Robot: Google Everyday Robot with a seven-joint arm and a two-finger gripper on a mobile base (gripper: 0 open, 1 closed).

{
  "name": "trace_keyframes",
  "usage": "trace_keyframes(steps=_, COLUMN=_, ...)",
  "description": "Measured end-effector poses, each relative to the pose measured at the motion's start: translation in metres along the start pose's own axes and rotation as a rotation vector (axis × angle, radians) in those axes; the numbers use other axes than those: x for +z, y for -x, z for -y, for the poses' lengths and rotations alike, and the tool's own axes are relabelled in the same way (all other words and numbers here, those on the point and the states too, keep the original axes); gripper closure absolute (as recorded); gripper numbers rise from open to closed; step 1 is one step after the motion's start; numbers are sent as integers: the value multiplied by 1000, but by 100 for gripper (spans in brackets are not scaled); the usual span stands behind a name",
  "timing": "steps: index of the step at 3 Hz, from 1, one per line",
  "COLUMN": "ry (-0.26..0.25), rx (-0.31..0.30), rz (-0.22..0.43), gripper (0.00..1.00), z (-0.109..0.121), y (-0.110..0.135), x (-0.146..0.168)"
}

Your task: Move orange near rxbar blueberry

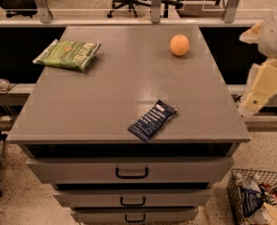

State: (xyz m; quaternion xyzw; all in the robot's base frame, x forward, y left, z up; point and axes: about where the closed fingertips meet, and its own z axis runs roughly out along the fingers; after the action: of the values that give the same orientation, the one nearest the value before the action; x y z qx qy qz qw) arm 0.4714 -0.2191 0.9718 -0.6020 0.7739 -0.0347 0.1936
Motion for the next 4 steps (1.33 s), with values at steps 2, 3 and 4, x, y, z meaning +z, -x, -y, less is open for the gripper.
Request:
trace_keyframes(steps=2, ry=-140, rx=-6, rz=157, gripper=0, z=121, y=13, x=59)
trace_keyframes(steps=3, ry=-185, rx=25, rz=250, gripper=0, z=173, y=27, x=84)
trace_keyframes(steps=4, ry=-193, rx=85, rz=342, gripper=0, z=210, y=38, x=107)
